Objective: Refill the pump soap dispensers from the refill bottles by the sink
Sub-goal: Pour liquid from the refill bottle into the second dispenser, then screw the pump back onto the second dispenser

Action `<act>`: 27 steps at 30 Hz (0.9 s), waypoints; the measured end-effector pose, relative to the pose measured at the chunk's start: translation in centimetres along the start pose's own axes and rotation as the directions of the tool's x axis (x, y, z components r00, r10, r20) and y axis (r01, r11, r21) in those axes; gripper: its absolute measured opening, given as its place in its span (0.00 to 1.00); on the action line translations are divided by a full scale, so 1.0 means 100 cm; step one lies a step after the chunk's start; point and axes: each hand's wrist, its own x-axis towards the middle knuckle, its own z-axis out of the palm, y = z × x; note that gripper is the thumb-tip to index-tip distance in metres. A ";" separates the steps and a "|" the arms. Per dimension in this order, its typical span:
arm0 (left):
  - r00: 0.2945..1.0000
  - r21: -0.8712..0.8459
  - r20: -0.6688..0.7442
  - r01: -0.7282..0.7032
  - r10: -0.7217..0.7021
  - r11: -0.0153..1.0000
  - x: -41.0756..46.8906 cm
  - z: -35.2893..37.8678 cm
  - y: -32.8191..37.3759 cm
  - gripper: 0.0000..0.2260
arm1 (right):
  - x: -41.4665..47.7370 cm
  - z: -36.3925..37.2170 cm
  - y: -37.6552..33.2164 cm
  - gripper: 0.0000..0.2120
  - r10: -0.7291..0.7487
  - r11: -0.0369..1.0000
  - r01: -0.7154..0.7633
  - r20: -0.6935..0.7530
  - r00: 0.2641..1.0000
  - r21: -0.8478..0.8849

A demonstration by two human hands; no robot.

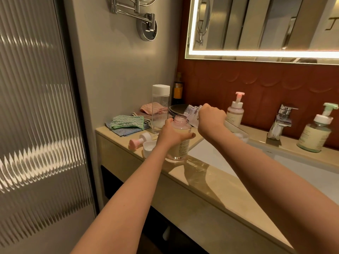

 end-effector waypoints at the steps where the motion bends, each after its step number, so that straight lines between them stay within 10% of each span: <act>1: 1.000 0.007 0.024 0.001 -0.002 1.000 0.000 -0.002 0.001 0.47 | 0.002 0.002 0.004 0.21 0.005 0.999 -0.005 0.003 1.000 0.045; 12: 0.975 -0.069 0.220 0.043 -0.027 0.997 0.014 -0.033 0.002 0.36 | 0.044 0.014 0.036 0.30 0.121 0.702 -0.130 0.063 0.991 0.700; 27: 0.996 0.414 0.082 -0.012 -0.024 0.910 0.057 -0.060 -0.037 0.24 | 0.074 0.048 0.010 0.25 0.073 0.532 -0.166 0.151 0.986 0.830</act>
